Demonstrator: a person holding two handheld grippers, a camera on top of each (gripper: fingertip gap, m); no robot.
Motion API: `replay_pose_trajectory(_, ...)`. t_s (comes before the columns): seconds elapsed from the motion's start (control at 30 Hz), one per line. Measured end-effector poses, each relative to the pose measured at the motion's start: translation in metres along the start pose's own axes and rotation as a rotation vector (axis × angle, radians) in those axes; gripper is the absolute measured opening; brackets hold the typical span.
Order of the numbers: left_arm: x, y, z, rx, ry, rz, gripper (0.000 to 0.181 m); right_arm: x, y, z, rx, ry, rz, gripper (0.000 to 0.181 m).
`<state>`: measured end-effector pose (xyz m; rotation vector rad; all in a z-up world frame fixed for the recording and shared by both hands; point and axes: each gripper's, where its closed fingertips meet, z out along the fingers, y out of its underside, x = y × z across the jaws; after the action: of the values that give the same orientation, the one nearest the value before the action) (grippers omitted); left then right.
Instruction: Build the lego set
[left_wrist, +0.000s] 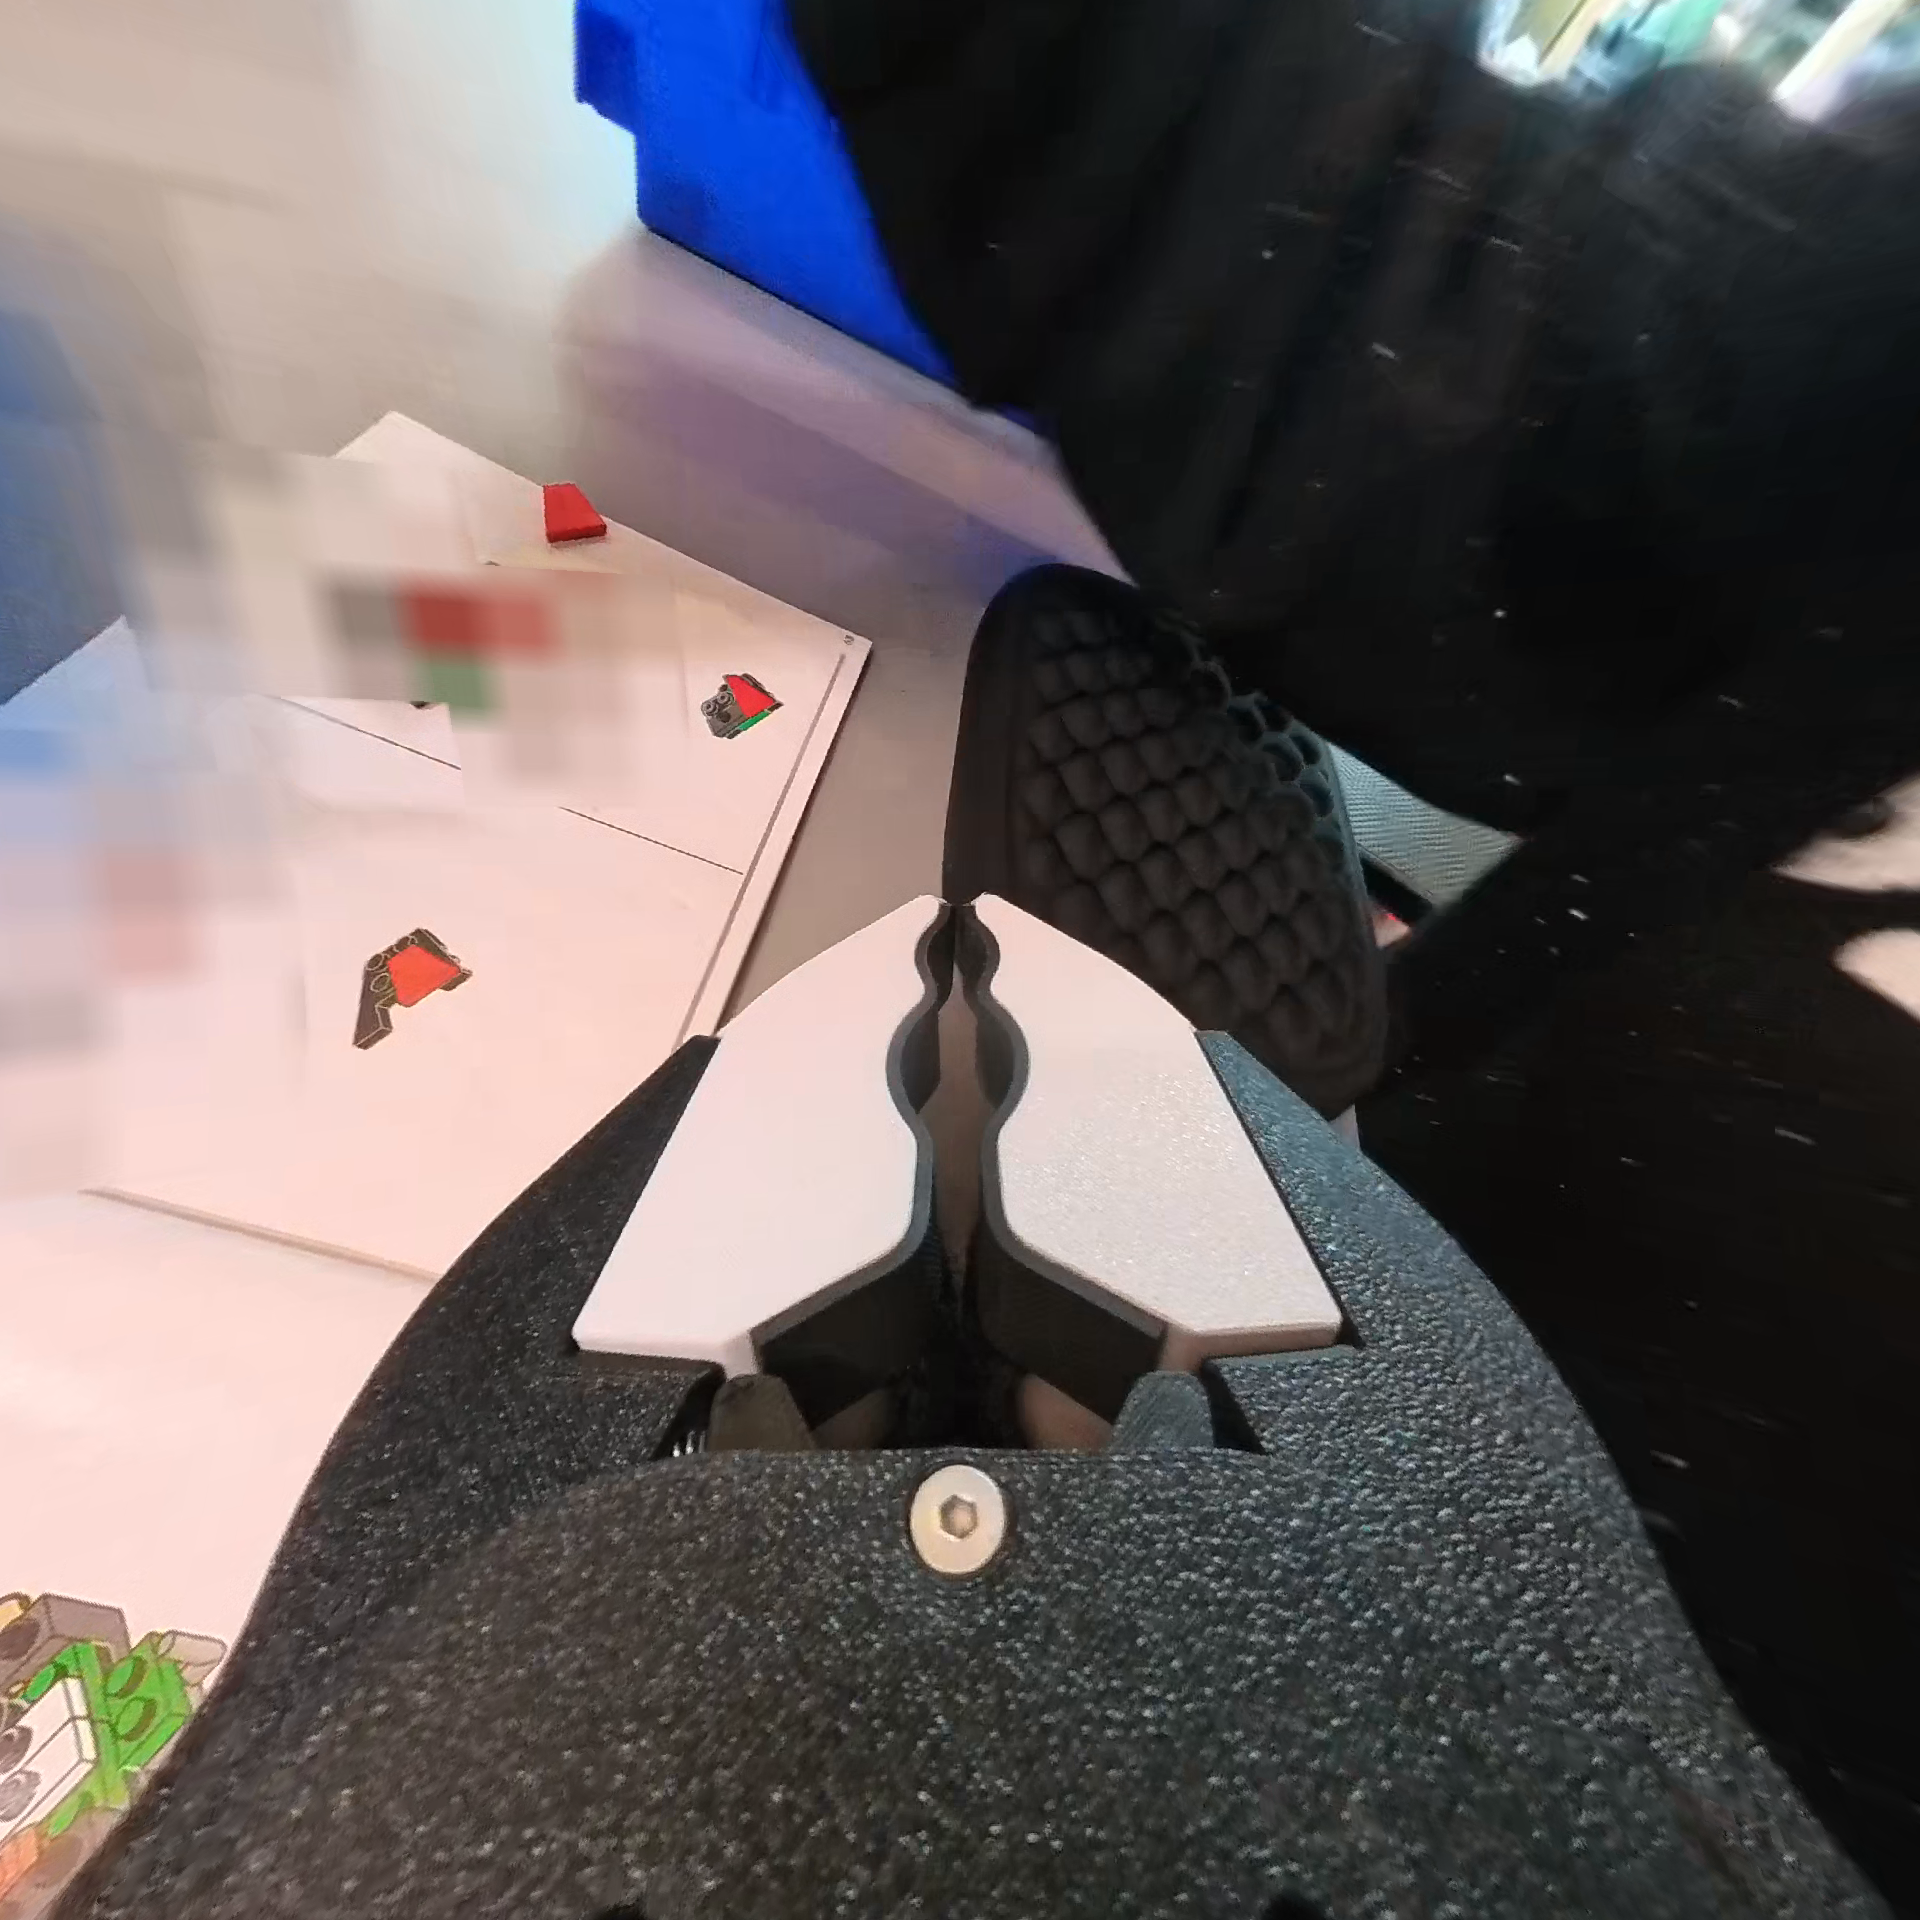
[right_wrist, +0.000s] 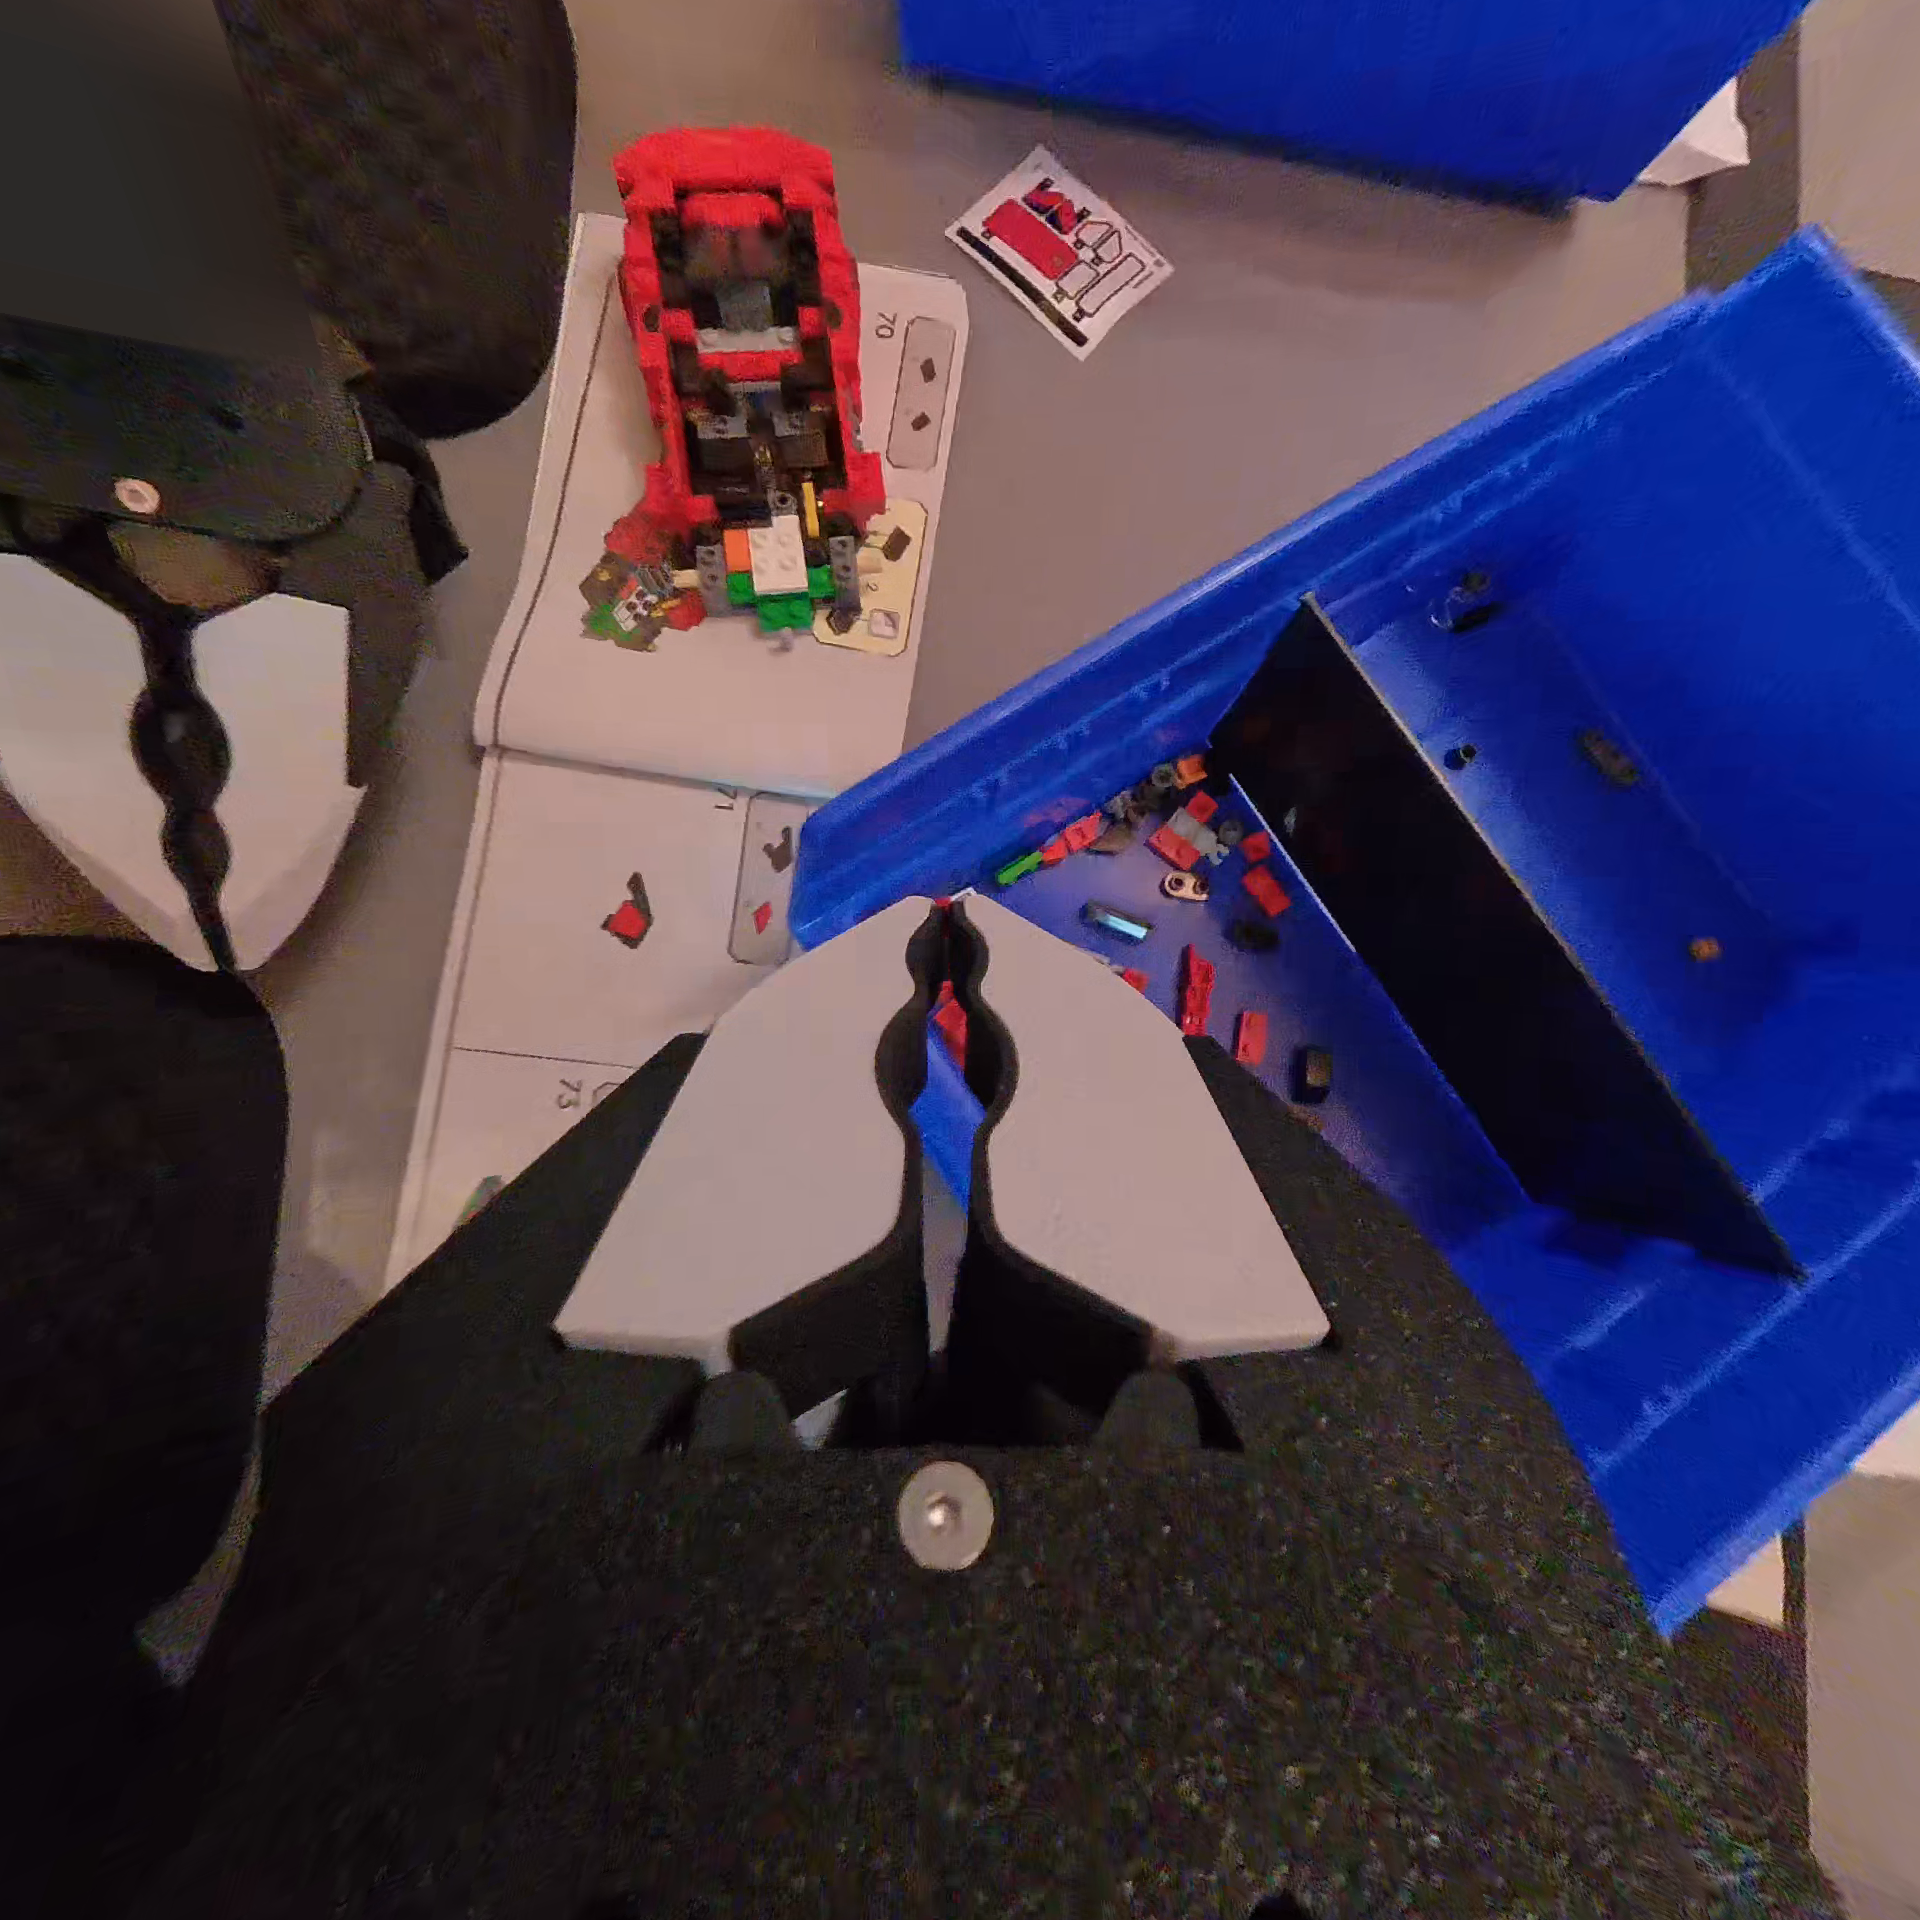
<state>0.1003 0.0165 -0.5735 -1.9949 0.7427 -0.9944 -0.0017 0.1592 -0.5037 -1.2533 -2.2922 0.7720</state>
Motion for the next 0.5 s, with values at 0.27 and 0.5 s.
replay_pose_trajectory(0.27,-0.005,-0.005,-0.006,0.058,-0.012,-0.026,0.0,-0.083,0.077,-0.012,-0.217,0.246,0.237,0.001)
replay_pose_trajectory(0.5,-0.005,-0.004,-0.004,0.046,-0.011,-0.024,0.0,-0.102,0.132,0.002,-0.377,0.489,0.18,0.002)
